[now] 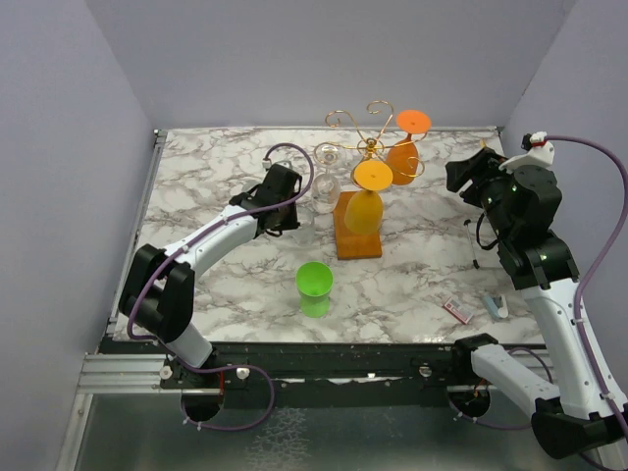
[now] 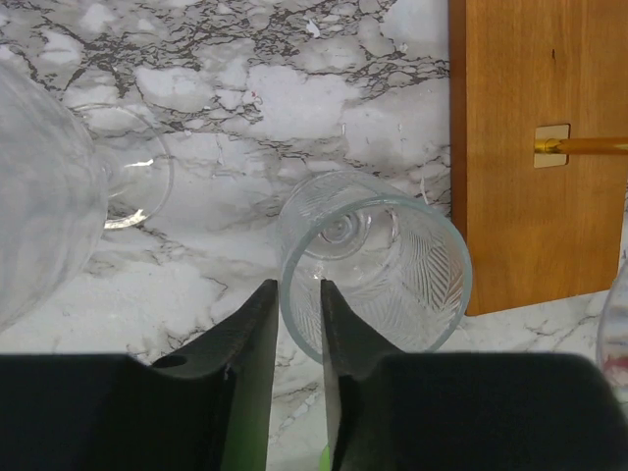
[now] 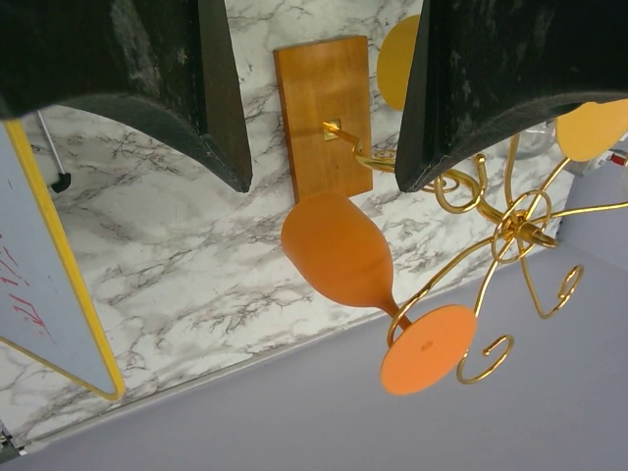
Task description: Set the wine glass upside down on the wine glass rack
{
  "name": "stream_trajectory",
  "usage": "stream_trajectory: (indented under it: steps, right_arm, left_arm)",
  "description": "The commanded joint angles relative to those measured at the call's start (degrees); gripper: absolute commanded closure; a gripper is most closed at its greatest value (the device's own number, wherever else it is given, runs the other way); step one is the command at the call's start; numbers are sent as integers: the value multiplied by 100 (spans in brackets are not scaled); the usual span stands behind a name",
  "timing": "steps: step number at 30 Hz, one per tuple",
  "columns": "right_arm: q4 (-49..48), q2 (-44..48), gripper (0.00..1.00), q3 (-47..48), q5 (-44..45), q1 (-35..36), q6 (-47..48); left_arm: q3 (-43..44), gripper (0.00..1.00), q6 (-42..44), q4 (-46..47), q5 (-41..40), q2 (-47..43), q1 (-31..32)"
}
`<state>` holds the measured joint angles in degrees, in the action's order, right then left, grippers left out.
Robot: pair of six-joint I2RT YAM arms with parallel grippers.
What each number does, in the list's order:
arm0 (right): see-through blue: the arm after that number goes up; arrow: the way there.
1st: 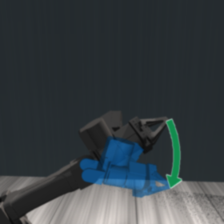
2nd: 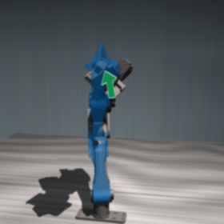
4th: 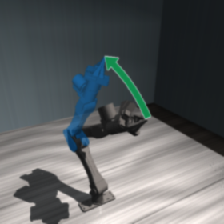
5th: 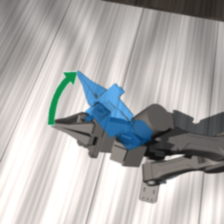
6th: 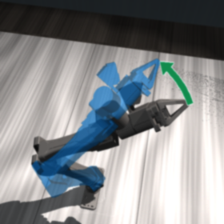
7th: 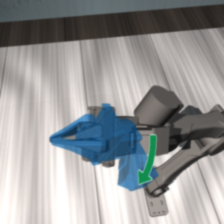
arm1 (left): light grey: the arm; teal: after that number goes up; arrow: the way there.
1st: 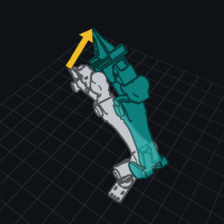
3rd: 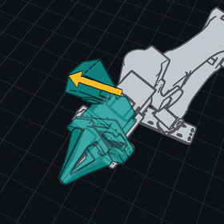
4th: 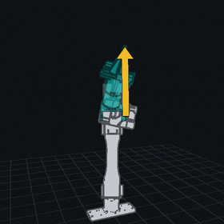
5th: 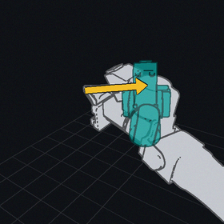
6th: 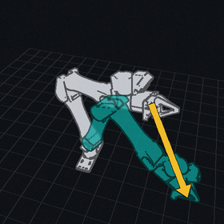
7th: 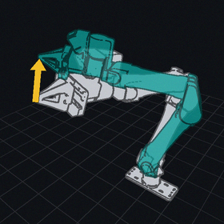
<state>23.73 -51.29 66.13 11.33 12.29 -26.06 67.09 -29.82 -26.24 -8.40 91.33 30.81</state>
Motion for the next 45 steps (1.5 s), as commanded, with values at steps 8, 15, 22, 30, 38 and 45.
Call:
stream_trajectory:
  steps: [8, 15, 22, 30, 38, 45]
  right_arm:
    - [167, 128, 35, -45, -96, -25, -98]
    - [102, 186, 35, -72, -157, -24, -237]
    - [-172, 330, 27, -211, -340, -25, -536]
    - [-616, 305, 22, -270, -1467, -25, -963]
    - [-1069, 189, 19, -350, -2066, -25, -1407]
    - [-2356, 239, 16, -850, -2586, -25, -2554]
  left_arm:
    - [313, 100, 291, -346, -282, -293, 127]
    - [394, 100, 421, -786, -304, -1130, 127]
    - [1049, 100, 600, -1111, -836, -1901, 127]
    - [2065, 100, 566, -973, -1337, -2303, 127]
    - [2890, 100, 704, -282, -1140, -2382, 127]
    - [2992, 100, 562, 1557, 263, -2133, 136]
